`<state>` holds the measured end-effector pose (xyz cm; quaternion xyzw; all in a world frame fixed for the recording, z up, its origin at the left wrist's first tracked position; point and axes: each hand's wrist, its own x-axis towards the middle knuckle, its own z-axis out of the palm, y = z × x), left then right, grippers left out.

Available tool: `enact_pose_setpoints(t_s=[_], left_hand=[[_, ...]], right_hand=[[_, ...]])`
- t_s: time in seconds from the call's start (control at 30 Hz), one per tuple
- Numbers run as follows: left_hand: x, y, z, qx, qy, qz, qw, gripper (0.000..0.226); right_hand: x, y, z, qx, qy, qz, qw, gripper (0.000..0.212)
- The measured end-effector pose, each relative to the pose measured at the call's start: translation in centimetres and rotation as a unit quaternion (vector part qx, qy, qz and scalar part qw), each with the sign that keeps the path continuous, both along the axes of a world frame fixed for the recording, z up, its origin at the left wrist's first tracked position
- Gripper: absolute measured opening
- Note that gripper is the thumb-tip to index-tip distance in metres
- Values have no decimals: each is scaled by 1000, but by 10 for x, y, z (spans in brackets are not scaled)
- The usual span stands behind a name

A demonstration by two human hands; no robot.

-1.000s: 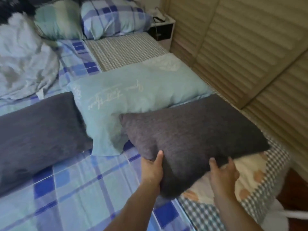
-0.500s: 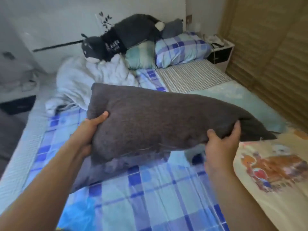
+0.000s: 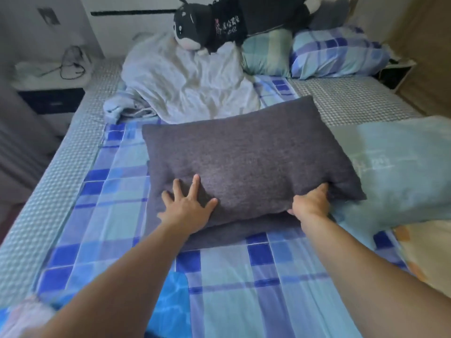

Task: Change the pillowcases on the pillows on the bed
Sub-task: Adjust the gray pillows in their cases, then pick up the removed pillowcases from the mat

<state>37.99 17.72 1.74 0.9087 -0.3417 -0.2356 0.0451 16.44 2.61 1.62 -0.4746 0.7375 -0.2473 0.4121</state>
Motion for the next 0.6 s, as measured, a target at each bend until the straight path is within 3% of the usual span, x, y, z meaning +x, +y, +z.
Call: enact_pose_setpoints(t_s=[0.1, 0.2, 0.3, 0.47, 0.6], left_hand=[[-2, 3, 15, -44, -69, -21, 996, 78], [8, 7, 38, -122, -141, -52, 981, 68], [18, 8, 55, -89, -137, -86, 983, 65], [13, 17, 69, -13, -158, -103, 982, 73], [-21, 55, 75, -76, -118, -44, 989, 75]], right_hand=[[-6, 9, 12, 19, -18, -8, 1000, 82], [-7, 14, 38, -40, 43, 22, 998, 81], [-10, 15, 62, -72, 111, 93, 987, 71], [-17, 19, 84, -57, 120, 159, 978, 66], [-26, 57, 84, -64, 120, 243, 960, 56]])
